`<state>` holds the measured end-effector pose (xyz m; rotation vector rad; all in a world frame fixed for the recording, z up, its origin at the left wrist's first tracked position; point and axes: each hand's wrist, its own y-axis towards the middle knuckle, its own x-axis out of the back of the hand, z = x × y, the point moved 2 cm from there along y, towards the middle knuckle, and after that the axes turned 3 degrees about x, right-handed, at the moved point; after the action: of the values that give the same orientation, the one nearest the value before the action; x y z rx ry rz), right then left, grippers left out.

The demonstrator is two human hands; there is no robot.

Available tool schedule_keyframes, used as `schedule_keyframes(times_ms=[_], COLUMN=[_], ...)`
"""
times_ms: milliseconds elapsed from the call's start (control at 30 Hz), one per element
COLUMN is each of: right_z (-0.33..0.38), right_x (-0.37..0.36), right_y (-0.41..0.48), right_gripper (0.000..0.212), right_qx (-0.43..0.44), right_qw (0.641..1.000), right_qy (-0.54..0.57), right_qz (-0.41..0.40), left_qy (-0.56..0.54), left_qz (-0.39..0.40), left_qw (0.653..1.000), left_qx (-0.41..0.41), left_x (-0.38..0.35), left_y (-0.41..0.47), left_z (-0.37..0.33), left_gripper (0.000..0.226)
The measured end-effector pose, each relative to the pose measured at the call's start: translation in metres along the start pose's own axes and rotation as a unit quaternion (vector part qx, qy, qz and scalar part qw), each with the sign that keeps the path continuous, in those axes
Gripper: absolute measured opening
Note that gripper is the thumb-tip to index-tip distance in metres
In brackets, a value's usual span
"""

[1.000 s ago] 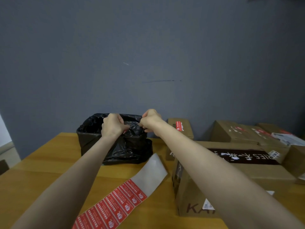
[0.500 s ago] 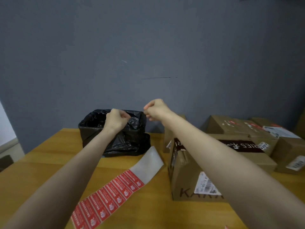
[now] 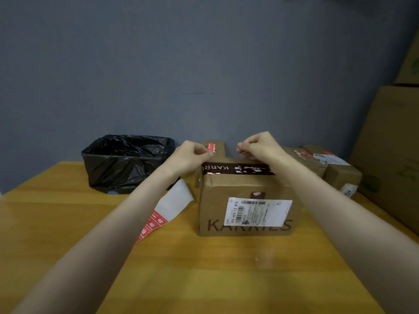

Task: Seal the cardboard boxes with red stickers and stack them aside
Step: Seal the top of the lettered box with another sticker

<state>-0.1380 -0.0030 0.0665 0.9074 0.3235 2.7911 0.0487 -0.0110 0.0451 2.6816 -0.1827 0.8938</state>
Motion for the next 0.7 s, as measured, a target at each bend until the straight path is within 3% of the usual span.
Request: schedule_keyframes(times_ms=[100, 233, 333, 433, 533, 700], right_z=[-0.008, -0.010, -0.019, -0.028, -0.033, -0.033], right_x=[0.019, 0.028, 0.027, 0.023, 0.020, 0.018], right_y=[-0.025, -0.049, -0.058, -0.064, -0.065, -0.064], right_gripper=[0.021, 0.062, 0.090, 0.087, 0.086, 0.087], right_qx=[0.040, 0.069, 0.064, 0.072, 0.086, 0.094], right_qw=[0.993, 0.956, 0.908, 0.894, 0.890, 0.887], right_qy=[-0.110, -0.230, -0.345, -0.386, -0.402, -0.415], right_qz=[-0.003, 0.171, 0.230, 0.214, 0.197, 0.177], left_qy=[-0.039, -0.046, 0.110, 0.304, 0.360, 0.379], left_qz=[0.014, -0.029, 0.001, 0.101, 0.127, 0.119], left_qw=[0.999, 0.997, 0.986, 0.921, 0.878, 0.854], left_qx=[0.013, 0.050, 0.129, 0.222, 0.289, 0.337], left_x=[-0.013, -0.013, -0.005, -0.002, 0.002, 0.015], left_y=[-0.009, -0.014, -0.018, -0.032, -0.053, -0.064], left_z=[0.002, 0.016, 0.051, 0.083, 0.092, 0.113], left_gripper=[0.045, 0.041, 0.024, 0.010, 0.035, 0.067])
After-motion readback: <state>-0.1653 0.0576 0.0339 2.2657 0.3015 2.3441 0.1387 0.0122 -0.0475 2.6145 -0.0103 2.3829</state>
